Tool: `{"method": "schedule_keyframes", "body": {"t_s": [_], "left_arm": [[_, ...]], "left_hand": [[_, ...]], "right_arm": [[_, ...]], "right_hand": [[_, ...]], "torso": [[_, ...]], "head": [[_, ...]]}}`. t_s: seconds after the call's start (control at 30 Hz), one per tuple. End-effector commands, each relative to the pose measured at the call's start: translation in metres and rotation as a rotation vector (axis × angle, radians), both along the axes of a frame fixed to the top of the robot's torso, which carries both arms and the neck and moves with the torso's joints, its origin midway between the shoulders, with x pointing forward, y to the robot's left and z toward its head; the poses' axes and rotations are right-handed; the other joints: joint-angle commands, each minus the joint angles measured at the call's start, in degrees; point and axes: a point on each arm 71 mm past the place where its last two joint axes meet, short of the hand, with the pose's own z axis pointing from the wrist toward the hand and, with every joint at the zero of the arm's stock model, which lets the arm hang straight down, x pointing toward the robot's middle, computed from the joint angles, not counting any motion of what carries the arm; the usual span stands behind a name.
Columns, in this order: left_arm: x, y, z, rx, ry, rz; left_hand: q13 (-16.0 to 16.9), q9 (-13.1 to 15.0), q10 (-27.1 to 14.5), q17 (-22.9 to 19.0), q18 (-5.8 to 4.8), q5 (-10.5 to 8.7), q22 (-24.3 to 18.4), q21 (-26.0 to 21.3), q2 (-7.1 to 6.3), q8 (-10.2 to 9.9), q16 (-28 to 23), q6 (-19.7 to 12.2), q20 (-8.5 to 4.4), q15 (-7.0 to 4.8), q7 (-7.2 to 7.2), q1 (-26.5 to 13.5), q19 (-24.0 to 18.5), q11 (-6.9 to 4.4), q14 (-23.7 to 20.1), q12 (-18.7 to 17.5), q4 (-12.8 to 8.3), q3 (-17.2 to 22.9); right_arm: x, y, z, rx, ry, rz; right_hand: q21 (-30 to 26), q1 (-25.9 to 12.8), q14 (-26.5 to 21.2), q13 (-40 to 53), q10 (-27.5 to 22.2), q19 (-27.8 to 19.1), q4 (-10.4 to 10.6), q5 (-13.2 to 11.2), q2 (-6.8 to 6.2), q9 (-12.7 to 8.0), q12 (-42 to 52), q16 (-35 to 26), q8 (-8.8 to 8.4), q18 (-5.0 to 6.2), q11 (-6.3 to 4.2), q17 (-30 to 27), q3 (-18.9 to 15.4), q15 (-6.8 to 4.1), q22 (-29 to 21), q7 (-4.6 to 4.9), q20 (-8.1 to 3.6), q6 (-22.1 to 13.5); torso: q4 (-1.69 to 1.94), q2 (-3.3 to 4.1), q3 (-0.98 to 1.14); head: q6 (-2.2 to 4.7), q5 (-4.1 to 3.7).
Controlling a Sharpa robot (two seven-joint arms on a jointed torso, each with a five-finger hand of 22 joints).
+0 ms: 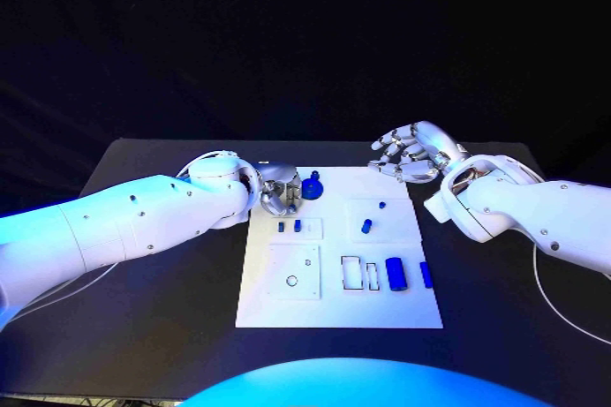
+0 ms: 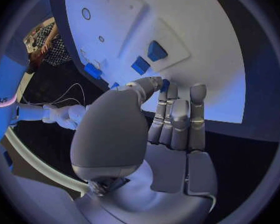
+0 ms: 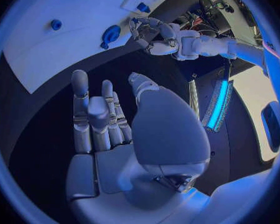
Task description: Assemble the parts on the task board
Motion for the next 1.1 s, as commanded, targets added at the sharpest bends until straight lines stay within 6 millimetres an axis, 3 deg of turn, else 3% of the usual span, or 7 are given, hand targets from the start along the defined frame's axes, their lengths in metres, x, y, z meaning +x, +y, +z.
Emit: {"method": "schedule_keyframes", "body": {"t_s": [0.03, 0.23, 0.83, 1.1], "left_arm": [[-0.0015, 0.0007, -0.0051, 0.03, 0.036, 0.0], [-0.0009, 0.0013, -0.0049, 0.024, 0.029, 0.004], [-0.0003, 0.002, -0.0042, 0.018, 0.017, 0.014], [0.0, 0.0042, -0.0049, 0.028, 0.023, 0.022]], "left_hand": [[-0.2, -0.22, 0.2, -0.61, -0.18, -0.31, -0.56, -0.78, -0.34, -0.74, 0.11, -0.34, 0.02, 0.33, 0.02, -0.92, -0.61, 0.12, -0.24, -0.9, 0.06, -0.45], [-0.36, -0.54, 0.6, -2.62, 0.09, -0.24, -1.69, -2.01, -1.06, -2.04, -0.57, -1.62, 0.12, 0.29, -0.32, -1.72, -1.71, -0.05, -1.59, -2.03, 0.48, -0.69], [-0.47, -0.64, 0.51, -2.81, 0.13, -0.22, -2.07, -2.45, -1.41, -2.65, -0.6, -2.34, 0.13, 0.24, -0.35, -2.33, -1.94, -0.1, -1.86, -2.83, 0.9, -0.82], [-0.4, -1.21, 0.77, -3.07, 0.17, -0.23, -2.49, -2.96, -1.87, -4.58, -0.5, -5.58, 0.09, 0.15, -0.4, -2.57, -1.87, -0.23, -2.15, -3.87, 1.25, -0.81]], "right_arm": [[-0.0005, 0.0009, 0.0005, 0.001, -0.01, 0.012], [-0.0005, 0.0008, 0.0004, 0.001, -0.01, 0.011], [-0.0004, 0.0007, 0.0001, 0.001, -0.01, 0.011], [-0.0002, 0.0002, 0.0001, 0.001, -0.011, 0.008]], "right_hand": [[-0.19, 0.12, -0.53, -0.05, 0.35, -0.39, -0.08, 0.3, -0.14, 0.09, -0.14, -0.15, 0.38, 0.4, -0.03, -0.05, 0.28, -0.02, -0.05, 0.49, 0.0, 0.0], [-0.36, 0.11, -0.56, -0.12, 0.37, -0.44, -0.07, 0.29, -0.16, 0.08, -0.18, -0.2, 0.4, 0.43, -0.02, -0.13, 0.29, -0.02, -0.12, 0.5, 0.0, -0.02], [-0.36, 0.11, -0.56, -0.12, 0.37, -0.44, -0.07, 0.29, -0.16, 0.08, -0.18, -0.2, 0.4, 0.43, -0.02, -0.13, 0.29, -0.02, -0.12, 0.5, 0.0, -0.02], [-1.14, -0.01, -0.79, -1.24, -0.04, -0.63, -0.07, 0.27, -0.43, 0.02, -1.09, -0.55, 0.57, 0.47, 0.18, -0.55, 0.24, 0.13, -0.46, 0.67, 0.07, -0.39]], "torso": [[-0.01, -0.03, -0.04], [0.03, -0.02, -0.05], [0.02, -0.01, -0.03], [0.0, 0.0, -0.03]], "head": [[-0.03, 0.02], [0.04, -0.03], [0.04, 0.05], [0.05, 0.07]]}}
